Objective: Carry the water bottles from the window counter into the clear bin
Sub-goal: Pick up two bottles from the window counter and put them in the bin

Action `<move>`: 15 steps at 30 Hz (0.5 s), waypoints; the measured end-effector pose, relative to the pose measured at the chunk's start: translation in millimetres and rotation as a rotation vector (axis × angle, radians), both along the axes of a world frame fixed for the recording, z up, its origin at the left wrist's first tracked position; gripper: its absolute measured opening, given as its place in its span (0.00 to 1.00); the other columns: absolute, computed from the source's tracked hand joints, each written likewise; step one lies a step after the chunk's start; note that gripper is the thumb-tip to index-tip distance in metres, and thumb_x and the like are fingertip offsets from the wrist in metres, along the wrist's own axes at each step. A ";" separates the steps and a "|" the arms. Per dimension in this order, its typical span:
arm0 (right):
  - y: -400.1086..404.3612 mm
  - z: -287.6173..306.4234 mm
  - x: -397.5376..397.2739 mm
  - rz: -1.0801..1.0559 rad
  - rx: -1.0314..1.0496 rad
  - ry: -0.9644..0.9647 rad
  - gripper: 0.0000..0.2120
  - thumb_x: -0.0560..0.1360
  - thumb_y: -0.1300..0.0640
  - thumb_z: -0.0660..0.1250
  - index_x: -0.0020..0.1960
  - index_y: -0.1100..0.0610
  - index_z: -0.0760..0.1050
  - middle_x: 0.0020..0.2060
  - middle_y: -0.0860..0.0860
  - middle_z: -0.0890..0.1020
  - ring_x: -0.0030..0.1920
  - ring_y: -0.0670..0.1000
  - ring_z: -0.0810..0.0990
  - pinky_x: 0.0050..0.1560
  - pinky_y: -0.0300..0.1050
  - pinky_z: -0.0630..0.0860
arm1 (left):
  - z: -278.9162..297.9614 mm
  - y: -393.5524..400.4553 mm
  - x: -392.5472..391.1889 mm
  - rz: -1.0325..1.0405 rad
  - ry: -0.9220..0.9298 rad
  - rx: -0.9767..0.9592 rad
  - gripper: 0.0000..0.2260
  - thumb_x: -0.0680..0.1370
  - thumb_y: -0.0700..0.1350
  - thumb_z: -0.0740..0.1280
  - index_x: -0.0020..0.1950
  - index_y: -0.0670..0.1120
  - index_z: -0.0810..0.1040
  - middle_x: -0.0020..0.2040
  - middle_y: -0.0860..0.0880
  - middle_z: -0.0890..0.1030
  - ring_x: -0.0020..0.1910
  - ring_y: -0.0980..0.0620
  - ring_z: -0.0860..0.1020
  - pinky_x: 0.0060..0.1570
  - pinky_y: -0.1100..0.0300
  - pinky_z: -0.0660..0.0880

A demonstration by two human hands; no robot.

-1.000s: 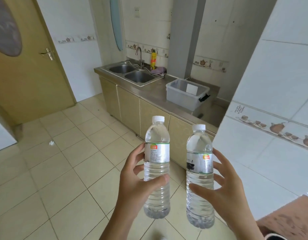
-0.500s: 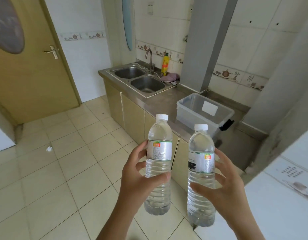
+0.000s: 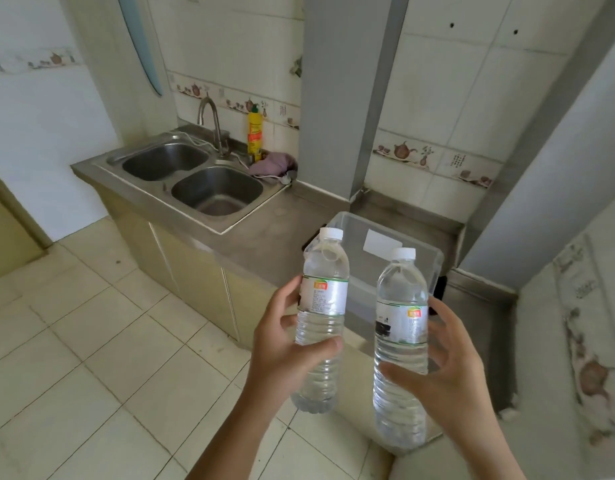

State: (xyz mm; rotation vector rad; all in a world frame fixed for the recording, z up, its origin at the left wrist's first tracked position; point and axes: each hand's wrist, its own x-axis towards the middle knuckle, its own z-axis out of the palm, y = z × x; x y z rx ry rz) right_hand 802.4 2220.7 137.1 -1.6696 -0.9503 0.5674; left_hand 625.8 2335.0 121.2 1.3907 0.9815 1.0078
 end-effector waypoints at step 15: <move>136.9 -28.1 146.9 -0.273 0.062 0.021 0.47 0.57 0.67 0.81 0.66 0.40 0.64 0.56 0.34 0.75 0.53 0.35 0.77 0.44 0.28 0.75 | -24.9 153.1 191.8 -0.170 -0.033 0.069 0.40 0.58 0.47 0.83 0.64 0.68 0.70 0.62 0.67 0.76 0.62 0.61 0.76 0.60 0.46 0.78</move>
